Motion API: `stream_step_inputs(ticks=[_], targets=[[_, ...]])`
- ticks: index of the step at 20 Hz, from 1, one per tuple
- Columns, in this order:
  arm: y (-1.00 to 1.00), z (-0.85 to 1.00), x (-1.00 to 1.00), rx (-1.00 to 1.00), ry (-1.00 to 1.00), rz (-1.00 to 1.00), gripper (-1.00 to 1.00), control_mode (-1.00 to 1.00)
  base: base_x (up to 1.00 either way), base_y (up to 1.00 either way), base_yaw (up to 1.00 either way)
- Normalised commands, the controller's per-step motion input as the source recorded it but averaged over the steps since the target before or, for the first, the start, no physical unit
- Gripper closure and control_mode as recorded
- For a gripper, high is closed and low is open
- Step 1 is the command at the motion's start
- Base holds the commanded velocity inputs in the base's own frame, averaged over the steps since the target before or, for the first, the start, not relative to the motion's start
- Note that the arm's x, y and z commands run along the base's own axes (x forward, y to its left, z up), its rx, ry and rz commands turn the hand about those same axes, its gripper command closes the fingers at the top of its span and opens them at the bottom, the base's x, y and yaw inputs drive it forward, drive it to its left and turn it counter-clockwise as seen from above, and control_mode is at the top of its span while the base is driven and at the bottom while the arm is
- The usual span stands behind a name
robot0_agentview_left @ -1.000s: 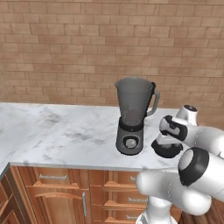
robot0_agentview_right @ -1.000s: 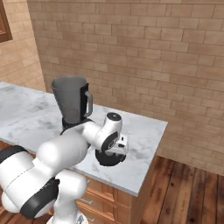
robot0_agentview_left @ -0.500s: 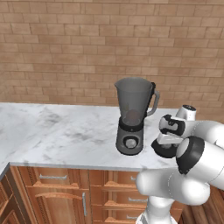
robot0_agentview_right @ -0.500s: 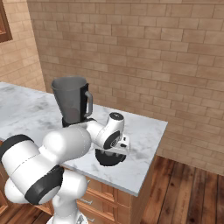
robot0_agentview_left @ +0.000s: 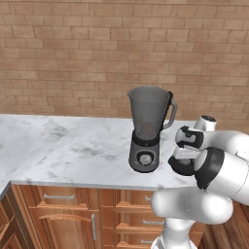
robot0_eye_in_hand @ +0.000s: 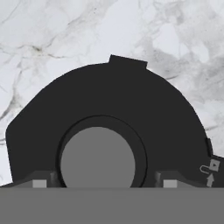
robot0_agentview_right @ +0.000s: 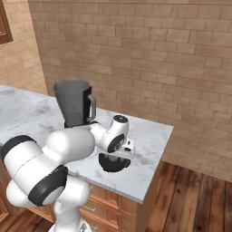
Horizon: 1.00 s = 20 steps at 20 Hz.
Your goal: Grab the lemon wedge and onion from the fridge, place them in the blender, close the lid, and turn on the blender to create a marinade.
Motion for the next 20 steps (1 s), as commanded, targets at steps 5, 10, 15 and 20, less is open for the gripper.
stream_step_inputs(ticks=[5,10,15,20], targets=[[0.33,-0.21,0.01,-0.04,0.0,0.0,-1.0,-1.0,0.0,0.0,0.0],[0.24,-0.33,0.0,-0.05,0.0,0.0,-1.0,-1.0,0.0,0.0,0.0],[0.12,-0.42,0.0,-0.03,0.0,0.0,1.0,-1.0,0.0,0.0,0.0],[0.02,-0.3,0.0,0.0,0.0,0.0,1.0,-1.0,0.0,0.0,0.0]])
